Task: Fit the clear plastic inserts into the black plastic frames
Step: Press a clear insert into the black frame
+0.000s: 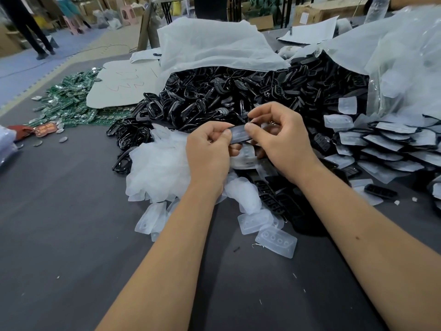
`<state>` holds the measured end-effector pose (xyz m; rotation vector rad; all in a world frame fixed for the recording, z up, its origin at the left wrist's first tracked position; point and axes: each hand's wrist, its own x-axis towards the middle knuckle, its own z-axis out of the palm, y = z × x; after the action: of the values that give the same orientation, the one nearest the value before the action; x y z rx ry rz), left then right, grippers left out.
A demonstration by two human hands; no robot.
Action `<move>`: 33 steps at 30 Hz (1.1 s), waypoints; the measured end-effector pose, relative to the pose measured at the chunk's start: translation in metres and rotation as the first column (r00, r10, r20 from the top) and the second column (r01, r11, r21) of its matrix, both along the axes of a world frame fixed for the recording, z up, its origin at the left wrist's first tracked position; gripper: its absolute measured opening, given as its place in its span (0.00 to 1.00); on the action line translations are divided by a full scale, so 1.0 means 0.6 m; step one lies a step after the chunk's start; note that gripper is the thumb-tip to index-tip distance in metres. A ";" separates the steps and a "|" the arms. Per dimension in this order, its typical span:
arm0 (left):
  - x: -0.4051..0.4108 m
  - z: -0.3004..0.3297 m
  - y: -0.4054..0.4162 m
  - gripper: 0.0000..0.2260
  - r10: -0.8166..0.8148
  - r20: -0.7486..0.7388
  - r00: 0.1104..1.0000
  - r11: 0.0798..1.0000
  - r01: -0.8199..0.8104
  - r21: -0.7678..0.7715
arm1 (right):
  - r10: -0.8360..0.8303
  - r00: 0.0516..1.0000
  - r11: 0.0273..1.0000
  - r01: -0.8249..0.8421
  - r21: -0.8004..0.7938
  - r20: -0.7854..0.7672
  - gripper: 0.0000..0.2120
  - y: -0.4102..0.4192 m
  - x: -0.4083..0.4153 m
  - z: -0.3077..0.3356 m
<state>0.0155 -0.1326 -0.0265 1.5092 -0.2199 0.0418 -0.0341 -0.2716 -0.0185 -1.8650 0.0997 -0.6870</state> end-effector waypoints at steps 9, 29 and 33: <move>0.000 0.015 0.006 0.08 -0.034 -0.201 0.979 0.990 0.005 -0.144 | 0.075 0.994 0.813 -0.014 -0.583 0.082 0.09 -0.022 -0.009 0.004; -0.008 0.021 0.009 0.07 -0.204 -0.134 0.970 0.950 0.163 -0.267 | 0.370 0.926 0.735 -0.247 0.631 -0.069 0.06 -0.010 -0.004 0.011; -0.006 0.018 0.009 0.08 -0.193 -0.117 0.974 0.955 0.159 -0.251 | 0.396 0.917 0.726 -0.284 0.626 -0.043 0.08 -0.011 -0.006 0.010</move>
<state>0.0118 -0.1271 -0.0155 1.2400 -0.2272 -0.1750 -0.0375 -0.2783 -0.0123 -1.2522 0.0745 -0.1842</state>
